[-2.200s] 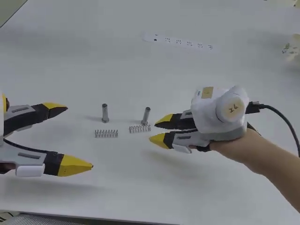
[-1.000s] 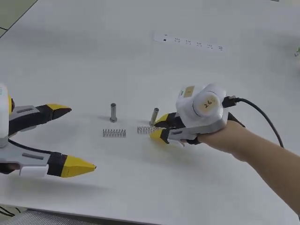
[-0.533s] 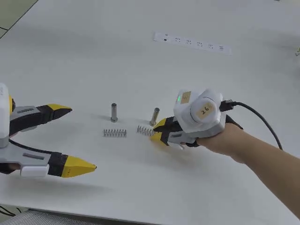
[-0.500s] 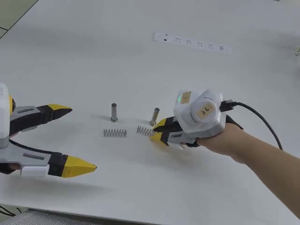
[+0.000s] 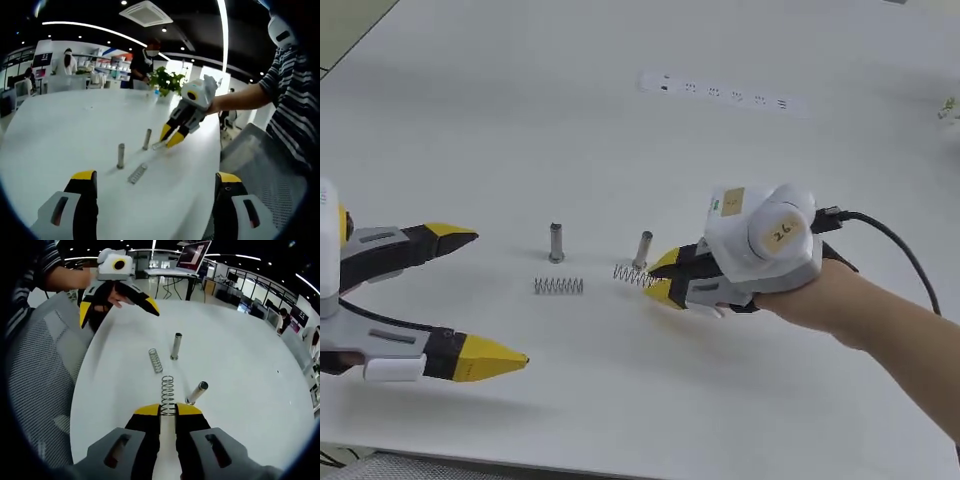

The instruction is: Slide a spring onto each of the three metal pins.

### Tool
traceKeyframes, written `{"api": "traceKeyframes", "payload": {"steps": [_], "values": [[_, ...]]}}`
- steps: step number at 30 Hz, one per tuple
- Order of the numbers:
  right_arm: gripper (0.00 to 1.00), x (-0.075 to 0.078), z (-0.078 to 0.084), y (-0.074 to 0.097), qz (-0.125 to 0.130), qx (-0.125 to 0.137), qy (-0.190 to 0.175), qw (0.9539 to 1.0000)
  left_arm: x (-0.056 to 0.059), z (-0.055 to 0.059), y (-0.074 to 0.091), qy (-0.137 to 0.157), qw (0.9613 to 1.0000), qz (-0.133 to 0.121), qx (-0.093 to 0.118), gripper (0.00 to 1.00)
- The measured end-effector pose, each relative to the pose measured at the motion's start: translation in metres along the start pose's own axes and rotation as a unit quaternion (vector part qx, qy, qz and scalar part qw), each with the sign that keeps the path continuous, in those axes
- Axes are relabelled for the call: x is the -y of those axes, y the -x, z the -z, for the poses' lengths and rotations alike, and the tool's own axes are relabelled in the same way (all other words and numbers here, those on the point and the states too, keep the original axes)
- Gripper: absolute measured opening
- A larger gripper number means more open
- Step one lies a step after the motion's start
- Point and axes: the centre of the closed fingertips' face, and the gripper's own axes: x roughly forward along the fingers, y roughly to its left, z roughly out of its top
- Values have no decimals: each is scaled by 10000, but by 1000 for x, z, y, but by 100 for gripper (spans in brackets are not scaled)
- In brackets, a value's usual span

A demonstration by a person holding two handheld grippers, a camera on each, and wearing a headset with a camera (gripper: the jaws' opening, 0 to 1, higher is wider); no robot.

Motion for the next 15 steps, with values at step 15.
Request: {"api": "traceKeyframes", "payload": {"steps": [15], "values": [[8,-8,7,26,54,-1,141,9999,4,-4,-7,-98,9999,92,-25,94]]}}
